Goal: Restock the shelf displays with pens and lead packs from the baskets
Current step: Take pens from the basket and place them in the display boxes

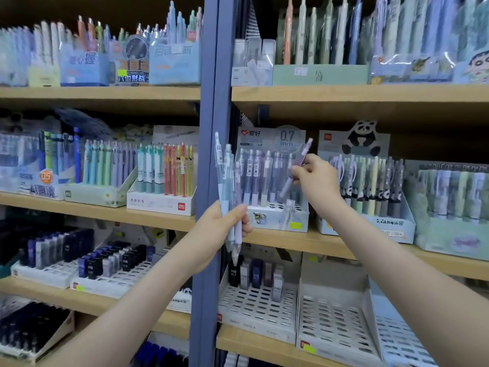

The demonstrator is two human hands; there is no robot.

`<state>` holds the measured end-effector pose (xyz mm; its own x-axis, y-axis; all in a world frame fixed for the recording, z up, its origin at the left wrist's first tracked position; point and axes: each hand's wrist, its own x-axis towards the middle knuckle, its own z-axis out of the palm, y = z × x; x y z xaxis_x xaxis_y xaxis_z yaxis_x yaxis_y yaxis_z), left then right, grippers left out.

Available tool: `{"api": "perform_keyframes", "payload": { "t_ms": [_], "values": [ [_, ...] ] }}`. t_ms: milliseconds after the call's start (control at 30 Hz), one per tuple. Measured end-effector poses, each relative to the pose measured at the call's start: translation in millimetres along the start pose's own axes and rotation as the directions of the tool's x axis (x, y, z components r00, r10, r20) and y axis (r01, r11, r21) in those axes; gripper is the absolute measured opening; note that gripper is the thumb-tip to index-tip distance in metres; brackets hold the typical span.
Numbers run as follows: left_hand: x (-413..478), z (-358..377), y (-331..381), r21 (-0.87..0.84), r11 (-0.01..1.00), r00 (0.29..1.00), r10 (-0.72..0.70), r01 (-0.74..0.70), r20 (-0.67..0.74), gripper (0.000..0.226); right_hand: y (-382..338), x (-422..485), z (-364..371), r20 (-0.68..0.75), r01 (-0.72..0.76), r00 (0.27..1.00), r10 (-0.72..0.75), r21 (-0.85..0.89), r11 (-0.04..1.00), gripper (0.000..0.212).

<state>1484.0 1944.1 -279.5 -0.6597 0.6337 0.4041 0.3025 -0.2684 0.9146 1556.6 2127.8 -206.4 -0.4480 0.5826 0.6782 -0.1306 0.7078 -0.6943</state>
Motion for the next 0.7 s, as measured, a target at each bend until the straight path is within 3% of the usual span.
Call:
{"api": "perform_keyframes", "payload": {
  "t_ms": [100,333,467,567,700],
  "values": [
    [1,-1,-2,-0.013,1.000,1.000,-0.002,0.002,0.003,0.023,0,4,1,-0.037,0.022,0.999,-0.022,0.013,1.000,0.005],
    [4,-4,0,-0.027,0.999,0.999,0.027,-0.027,0.020,0.024,0,7,11,0.116,0.044,0.993,-0.028,-0.138,0.989,0.016],
    [3,-5,2,-0.039,0.999,0.999,0.031,-0.030,0.025,0.022,1,13,20,0.105,0.110,0.991,-0.078,-0.349,0.931,0.012],
    [0,-6,4,-0.053,0.998,0.999,0.029,-0.027,0.038,0.021,-2,18,19,0.058,0.157,0.987,-0.152,-0.581,0.799,0.023],
    [-2,-7,5,-0.060,0.998,0.998,0.026,-0.023,0.053,0.020,-5,22,17,0.085,0.174,0.985,-0.152,-0.563,0.808,0.044]
  ]
}}
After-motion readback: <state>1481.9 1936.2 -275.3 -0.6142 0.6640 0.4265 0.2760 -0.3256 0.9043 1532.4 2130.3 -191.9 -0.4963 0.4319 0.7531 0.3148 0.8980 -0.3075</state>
